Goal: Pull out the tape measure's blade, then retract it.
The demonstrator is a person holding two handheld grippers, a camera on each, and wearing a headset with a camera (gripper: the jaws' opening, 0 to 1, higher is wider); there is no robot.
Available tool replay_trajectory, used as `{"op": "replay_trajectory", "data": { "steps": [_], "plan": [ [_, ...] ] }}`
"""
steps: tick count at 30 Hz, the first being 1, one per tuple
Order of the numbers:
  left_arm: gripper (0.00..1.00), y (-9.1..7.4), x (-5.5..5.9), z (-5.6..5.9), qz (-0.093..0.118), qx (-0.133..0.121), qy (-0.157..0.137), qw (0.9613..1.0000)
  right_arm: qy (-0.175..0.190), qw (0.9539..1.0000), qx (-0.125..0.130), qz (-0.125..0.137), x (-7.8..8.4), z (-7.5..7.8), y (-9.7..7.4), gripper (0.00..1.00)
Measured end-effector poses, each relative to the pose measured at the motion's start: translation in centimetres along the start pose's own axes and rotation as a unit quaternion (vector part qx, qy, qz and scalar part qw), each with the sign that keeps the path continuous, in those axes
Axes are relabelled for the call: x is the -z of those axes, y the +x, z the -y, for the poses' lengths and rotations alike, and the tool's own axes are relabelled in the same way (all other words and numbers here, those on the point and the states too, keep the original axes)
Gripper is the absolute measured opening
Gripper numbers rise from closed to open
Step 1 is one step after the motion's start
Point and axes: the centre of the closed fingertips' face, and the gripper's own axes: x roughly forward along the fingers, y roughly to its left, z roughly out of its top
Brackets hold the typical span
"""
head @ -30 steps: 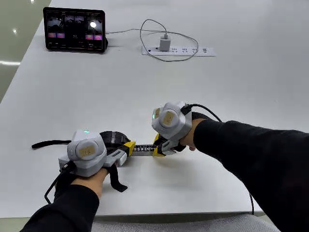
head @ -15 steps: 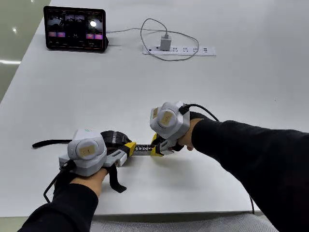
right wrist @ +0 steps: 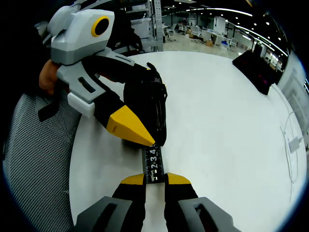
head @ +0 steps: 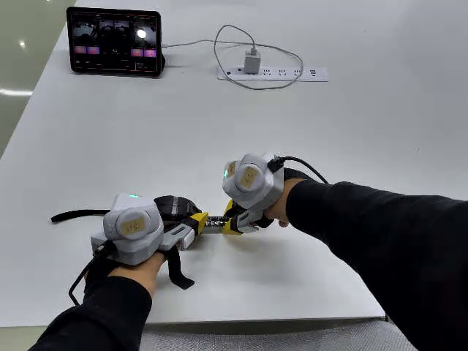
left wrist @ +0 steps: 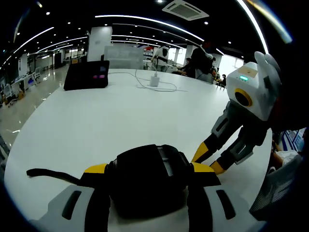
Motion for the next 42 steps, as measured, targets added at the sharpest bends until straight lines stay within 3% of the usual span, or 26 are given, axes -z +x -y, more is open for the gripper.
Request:
{"op": "replay_trajectory", "data": {
  "steps": [42],
  "plan": [
    [0.60,-0.1,0.0,-0.2,0.001,-0.001,-0.007,1.0000,0.009,0.9996,-0.003,0.027,-1.8,-0.2,1.0,0.11]
  ]
}}
